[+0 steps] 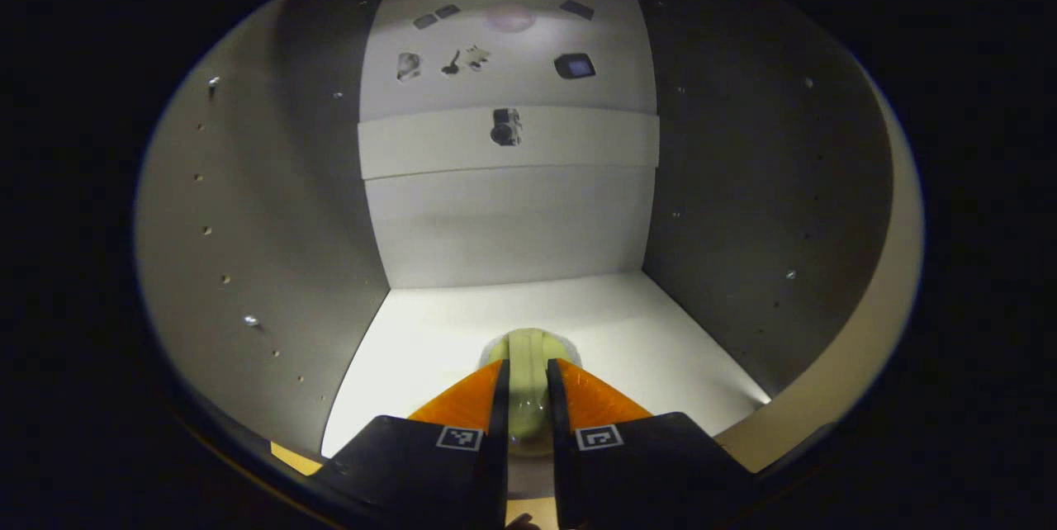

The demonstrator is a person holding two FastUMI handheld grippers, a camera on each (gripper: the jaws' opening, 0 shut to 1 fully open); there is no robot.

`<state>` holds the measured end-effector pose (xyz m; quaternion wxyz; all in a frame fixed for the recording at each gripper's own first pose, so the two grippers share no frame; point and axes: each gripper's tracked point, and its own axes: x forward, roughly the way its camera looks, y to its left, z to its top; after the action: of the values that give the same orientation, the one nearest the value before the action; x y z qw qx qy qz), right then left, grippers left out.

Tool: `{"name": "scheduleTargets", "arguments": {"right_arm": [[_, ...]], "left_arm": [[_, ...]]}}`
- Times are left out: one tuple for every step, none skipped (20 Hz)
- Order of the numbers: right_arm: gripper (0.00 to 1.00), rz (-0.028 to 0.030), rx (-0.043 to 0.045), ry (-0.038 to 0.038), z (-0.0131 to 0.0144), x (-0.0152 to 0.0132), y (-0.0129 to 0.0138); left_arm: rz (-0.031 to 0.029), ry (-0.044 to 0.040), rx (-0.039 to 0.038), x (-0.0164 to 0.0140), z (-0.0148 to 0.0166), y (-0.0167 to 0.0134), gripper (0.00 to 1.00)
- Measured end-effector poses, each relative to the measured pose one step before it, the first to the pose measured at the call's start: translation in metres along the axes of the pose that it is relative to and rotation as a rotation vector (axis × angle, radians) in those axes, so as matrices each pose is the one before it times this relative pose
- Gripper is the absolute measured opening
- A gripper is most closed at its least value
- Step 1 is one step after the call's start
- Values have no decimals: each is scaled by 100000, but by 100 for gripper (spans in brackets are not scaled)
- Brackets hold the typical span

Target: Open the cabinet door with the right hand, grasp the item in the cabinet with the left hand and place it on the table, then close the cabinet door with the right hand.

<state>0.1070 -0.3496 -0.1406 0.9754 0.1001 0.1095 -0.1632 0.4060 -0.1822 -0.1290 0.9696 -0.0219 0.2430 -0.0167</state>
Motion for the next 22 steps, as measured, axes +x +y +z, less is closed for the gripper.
{"name": "scheduleTargets", "arguments": {"right_arm": [[99, 1959, -117, -271, 127, -157, 800], [99, 2409, -32, -947, 216, -307, 896], [99, 2081, -204, -899, 317, -394, 942], [99, 1587, -426, -197, -71, -674, 610], [99, 1087, -477, -56, 37, -591, 594], [99, 1196, -338, -468, 254, -633, 709], [99, 1235, 305, -321, 200, -768, 838], [99, 1820, 716, -717, 338, -882, 1108], [99, 2687, 597, -695, 401, -920, 1250], [99, 2508, 18, -1123, 470, -1201, 1212], [99, 1926, -708, -1060, 419, -1123, 1005], [99, 1351, -1347, -914, 279, -1433, 883], [98, 673, -1581, -559, 246, -1457, 670], [100, 539, -673, -251, 169, -1368, 510], [100, 990, 483, 153, 189, -1313, 630], [98, 1598, 927, -27, 195, -965, 753], [98, 1491, 1026, 82, 171, -970, 636], [98, 631, 722, 1028, -8, -918, 255], [98, 115, 263, 599, 24, -764, 199], [98, 304, 47, -215, 296, -437, 212], [98, 608, 129, -524, 251, -189, 293], [98, 943, 341, -289, 49, -17, 356]], "left_arm": [[-112, -2022, -27, -1650, 444, 232, 26], [-387, -1578, 134, -1917, 229, 51, 26], [-664, -1591, -71, -2030, 161, -46, 27], [-1337, -1144, -92, -2066, -142, -216, 27], [-1314, -905, -529, -2208, -348, -279, 26], [-1399, -420, -98, -2227, -619, -335, 26], [231, -501, 249, -2211, -762, 23, 26], [987, -564, 253, -2136, -866, 182, 27], [127, 682, 322, -2052, -1071, 7, 27], [-354, 1272, -599, -1782, -1391, -142, 26], [-1326, 1469, -2038, -1696, -1260, -130, 27], [-1261, 1403, -3350, -1541, -1323, -207, 26], [-1419, 1101, -3256, -1515, -1227, -119, 27], [-584, 758, -2310, -1330, -1087, -35, 26], [-134, -24, -819, -1044, -1031, 141, 27], [452, -364, 517, -884, -899, 228, 27], [1067, -410, 796, -782, -1082, 291, 27], [819, 259, 363, -534, -1233, 145, 27], [-342, 935, -322, -327, -1308, -187, 27], [-1039, 918, -497, -185, -1318, -346, 27], [-137, 1320, -260, 17, -1381, -127, 27], [430, 2745, -445, 157, -1626, 89, 27]]}}
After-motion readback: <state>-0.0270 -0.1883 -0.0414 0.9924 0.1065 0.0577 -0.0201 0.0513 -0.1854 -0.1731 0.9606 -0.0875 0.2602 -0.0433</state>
